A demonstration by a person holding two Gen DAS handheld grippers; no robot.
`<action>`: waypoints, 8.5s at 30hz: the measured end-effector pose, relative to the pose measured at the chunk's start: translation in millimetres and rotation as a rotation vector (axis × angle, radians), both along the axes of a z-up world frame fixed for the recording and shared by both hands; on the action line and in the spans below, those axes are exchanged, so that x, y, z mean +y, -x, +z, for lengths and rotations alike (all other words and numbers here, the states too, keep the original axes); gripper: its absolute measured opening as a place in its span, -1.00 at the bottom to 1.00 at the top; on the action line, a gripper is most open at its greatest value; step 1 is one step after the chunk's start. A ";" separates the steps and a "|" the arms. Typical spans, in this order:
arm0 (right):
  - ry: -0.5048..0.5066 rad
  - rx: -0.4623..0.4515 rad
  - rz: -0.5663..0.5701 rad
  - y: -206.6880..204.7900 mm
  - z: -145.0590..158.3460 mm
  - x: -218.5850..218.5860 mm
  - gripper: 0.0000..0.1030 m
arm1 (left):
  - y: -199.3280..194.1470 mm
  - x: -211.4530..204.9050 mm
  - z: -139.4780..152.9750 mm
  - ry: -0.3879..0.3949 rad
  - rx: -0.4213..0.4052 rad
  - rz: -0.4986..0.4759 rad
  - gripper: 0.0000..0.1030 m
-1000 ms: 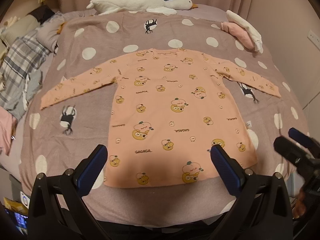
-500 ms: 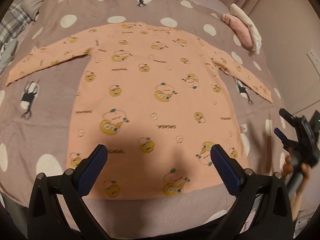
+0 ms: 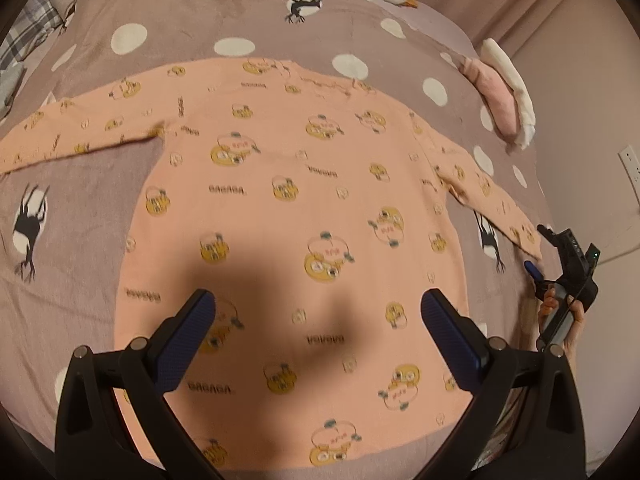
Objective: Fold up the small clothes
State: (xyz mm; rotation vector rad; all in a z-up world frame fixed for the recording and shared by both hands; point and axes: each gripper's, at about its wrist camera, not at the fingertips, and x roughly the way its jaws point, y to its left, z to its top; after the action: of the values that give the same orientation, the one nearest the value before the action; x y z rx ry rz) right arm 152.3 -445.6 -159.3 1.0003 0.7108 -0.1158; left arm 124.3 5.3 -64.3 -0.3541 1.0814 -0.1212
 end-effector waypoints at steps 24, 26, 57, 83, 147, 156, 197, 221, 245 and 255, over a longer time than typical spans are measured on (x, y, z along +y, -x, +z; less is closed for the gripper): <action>0.361 -0.166 0.209 -62.6 115.1 84.8 -0.91 | -45.2 44.6 -16.1 0.028 0.023 0.135 0.99; 0.422 -0.199 0.286 -71.9 140.7 124.7 -0.91 | -45.6 52.9 -14.3 0.052 0.020 0.150 0.99; 1.376 -0.133 1.189 -80.9 31.0 554.1 -0.41 | 29.9 210.5 -13.0 0.080 -0.003 0.460 0.99; 0.396 -0.141 0.744 -35.3 48.1 295.5 -0.05 | -163.1 106.8 -72.9 0.247 0.005 0.125 -0.56; 0.388 -0.115 0.721 10.6 47.7 303.6 -0.05 | -102.6 164.3 58.4 0.215 -0.367 0.178 -0.91; 0.348 -0.092 0.670 13.4 39.1 275.4 -0.05 | -144.6 40.9 -9.8 0.109 -0.139 -0.015 -0.46; 0.725 -0.120 1.094 -107.9 49.3 470.4 -0.77 | 15.5 187.5 -36.6 0.277 -0.152 0.209 0.36; 0.278 -0.072 0.775 -125.9 40.2 342.4 -0.80 | 18.1 173.7 -39.3 0.269 -0.133 0.200 0.36; 0.245 -0.079 0.784 -132.6 41.8 324.8 -0.15 | 12.6 166.3 -45.0 0.272 -0.105 0.197 0.36; 0.337 -0.010 0.831 -146.4 23.6 357.9 -0.23 | 11.2 167.1 -48.5 0.268 -0.092 0.202 0.36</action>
State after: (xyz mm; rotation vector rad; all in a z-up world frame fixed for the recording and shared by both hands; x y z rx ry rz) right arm 298.7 -87.6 -135.7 0.3305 1.0080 0.4805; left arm 113.0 172.4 -112.8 -0.6900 0.9335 -0.1008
